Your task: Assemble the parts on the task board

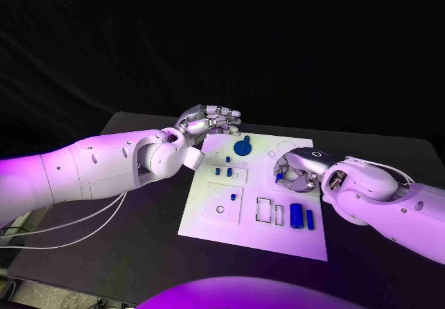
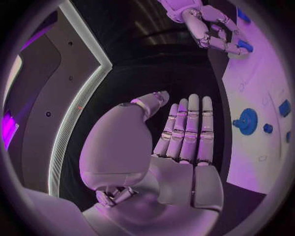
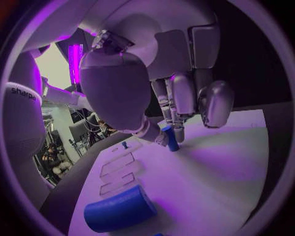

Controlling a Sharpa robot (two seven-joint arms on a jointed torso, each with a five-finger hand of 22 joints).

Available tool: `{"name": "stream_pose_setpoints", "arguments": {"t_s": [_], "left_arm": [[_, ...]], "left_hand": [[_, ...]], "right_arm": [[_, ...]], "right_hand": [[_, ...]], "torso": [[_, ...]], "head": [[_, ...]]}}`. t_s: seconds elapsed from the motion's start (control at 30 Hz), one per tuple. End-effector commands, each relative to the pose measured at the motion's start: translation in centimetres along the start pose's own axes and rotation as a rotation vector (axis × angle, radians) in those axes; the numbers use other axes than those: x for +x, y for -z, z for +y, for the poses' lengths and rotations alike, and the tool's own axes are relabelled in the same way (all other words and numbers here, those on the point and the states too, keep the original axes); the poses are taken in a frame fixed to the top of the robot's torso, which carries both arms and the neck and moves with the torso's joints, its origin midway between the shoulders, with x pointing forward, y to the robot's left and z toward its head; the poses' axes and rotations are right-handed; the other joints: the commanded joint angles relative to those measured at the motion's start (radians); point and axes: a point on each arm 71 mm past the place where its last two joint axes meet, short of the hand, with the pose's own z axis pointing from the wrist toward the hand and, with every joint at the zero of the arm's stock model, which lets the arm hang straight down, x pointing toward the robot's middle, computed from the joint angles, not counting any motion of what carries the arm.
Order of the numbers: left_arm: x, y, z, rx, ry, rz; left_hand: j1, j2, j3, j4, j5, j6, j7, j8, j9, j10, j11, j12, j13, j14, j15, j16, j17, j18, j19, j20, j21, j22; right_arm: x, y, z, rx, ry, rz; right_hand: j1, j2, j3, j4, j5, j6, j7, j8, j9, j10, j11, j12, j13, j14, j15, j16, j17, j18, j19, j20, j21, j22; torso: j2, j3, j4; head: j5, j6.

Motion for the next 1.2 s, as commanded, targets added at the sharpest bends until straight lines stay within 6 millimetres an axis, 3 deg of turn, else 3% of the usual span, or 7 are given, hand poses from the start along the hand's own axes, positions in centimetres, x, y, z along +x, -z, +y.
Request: {"name": "stream_pose_setpoints", "arguments": {"t_s": [0.03, 0.23, 0.4, 0.67, 0.83, 1.1, 1.2], "left_arm": [[0.2, -0.1, -0.1, 0.009, 0.006, 0.019], [0.1, -0.1, -0.1, 0.009, 0.005, 0.016], [-0.1, -0.1, -0.1, 0.009, 0.003, 0.012], [-0.3, -0.2, -0.1, 0.01, 0.001, 0.007], [-0.2, -0.3, 0.0, 0.01, 0.001, 0.009], [0.0, -0.5, 0.1, 0.011, 0.004, 0.013], [0.1, -0.5, 0.1, 0.011, 0.004, 0.015]], "left_hand": [[0.002, 0.011, -0.003, -0.001, 0.0, -0.009, 0.018, -0.003, -0.001, -0.005, -0.002, 0.002, 0.001, 0.0, 0.008, -0.004, 0.001, 0.01, 0.008, 0.001, -0.002, -0.001], [0.002, 0.011, -0.003, -0.001, 0.0, -0.009, 0.018, -0.003, -0.001, -0.005, -0.002, 0.002, 0.001, 0.0, 0.008, -0.004, 0.001, 0.01, 0.008, 0.001, -0.002, -0.001], [0.002, 0.011, -0.003, -0.001, 0.0, -0.009, 0.018, -0.003, -0.001, -0.005, -0.002, 0.002, 0.001, 0.0, 0.008, -0.004, 0.001, 0.01, 0.008, 0.001, -0.002, -0.001], [0.0, 0.012, -0.004, 0.001, 0.0, -0.008, 0.018, -0.003, -0.001, -0.006, -0.001, 0.004, 0.002, 0.0, 0.008, -0.005, 0.003, 0.01, 0.009, 0.002, -0.004, -0.002], [-0.002, 0.011, -0.005, 0.001, 0.0, -0.009, 0.018, -0.003, -0.001, -0.006, -0.001, 0.004, 0.002, 0.0, 0.008, -0.005, 0.003, 0.01, 0.009, 0.002, -0.004, -0.003], [-0.002, 0.011, -0.005, 0.001, 0.0, -0.009, 0.018, -0.003, -0.001, -0.006, -0.001, 0.004, 0.002, 0.0, 0.008, -0.005, 0.003, 0.01, 0.009, 0.002, -0.004, -0.003], [-0.002, 0.011, -0.005, 0.001, 0.0, -0.009, 0.018, -0.003, -0.001, -0.006, -0.001, 0.004, 0.002, 0.0, 0.008, -0.005, 0.003, 0.01, 0.009, 0.002, -0.004, -0.003]], "right_arm": [[-0.3, 0.3, 0.1, 0.009, 0.013, -0.061], [-1.0, 1.0, 0.9, -0.005, -0.017, -0.115], [-2.2, 1.8, 2.0, -0.031, -0.071, -0.177], [-3.2, 2.4, 5.6, -0.115, -0.165, -0.214], [-2.5, 1.5, 8.2, -0.178, -0.213, -0.191], [-0.4, 0.0, 10.7, -0.237, -0.242, -0.143], [0.6, -0.4, 11.3, -0.249, -0.244, -0.128]], "right_hand": [[0.012, 0.029, 0.007, -0.002, 0.002, 0.016, -0.011, 0.02, 0.032, 0.023, -0.011, 0.005, 0.006, 0.014, -0.009, 0.005, 0.002, -0.01, 0.006, -0.003, 0.006, 0.088], [0.011, 0.027, 0.006, -0.003, 0.002, 0.016, -0.012, 0.022, 0.035, 0.024, -0.011, 0.004, 0.006, 0.014, -0.009, 0.006, 0.002, -0.01, 0.008, -0.004, 0.009, 0.09], [0.011, 0.025, 0.006, -0.004, 0.002, 0.015, -0.012, 0.024, 0.036, 0.024, -0.012, 0.003, 0.006, 0.014, -0.01, 0.005, 0.0, -0.009, 0.006, -0.004, 0.005, 0.088], [0.009, 0.024, 0.005, -0.005, 0.003, 0.014, -0.011, 0.027, 0.04, 0.025, -0.011, 0.001, 0.006, 0.016, -0.01, 0.01, 0.01, -0.013, 0.013, -0.005, 0.022, 0.096], [0.01, 0.024, 0.006, -0.005, 0.004, 0.012, -0.011, 0.027, 0.041, 0.025, -0.011, 0.001, 0.007, 0.016, -0.01, 0.009, 0.007, -0.013, 0.013, -0.005, 0.02, 0.096], [0.013, 0.025, 0.009, -0.009, 0.005, 0.008, -0.009, 0.029, 0.044, 0.024, -0.011, -0.002, 0.007, 0.016, -0.01, 0.009, 0.007, -0.012, 0.012, -0.006, 0.018, 0.096], [0.013, 0.025, 0.009, -0.01, 0.005, 0.007, -0.009, 0.03, 0.044, 0.024, -0.011, -0.003, 0.007, 0.016, -0.01, 0.009, 0.007, -0.012, 0.012, -0.006, 0.018, 0.095]], "torso": [[0.0, 0.0002, 0.0012], [-0.002, 0.0011, -0.0029], [-0.002, -0.0011, -0.0021], [-0.001, 0.0008, -0.0019], [-0.001, -0.0003, -0.0002], [0.0, -0.0018, -0.0003], [0.001, -0.0004, 0.0002]], "head": [[0.001, 0.0], [-0.001, 0.006], [-0.003, 0.008], [0.004, 0.007], [0.009, 0.005], [0.016, 0.003], [0.02, 0.001]]}}
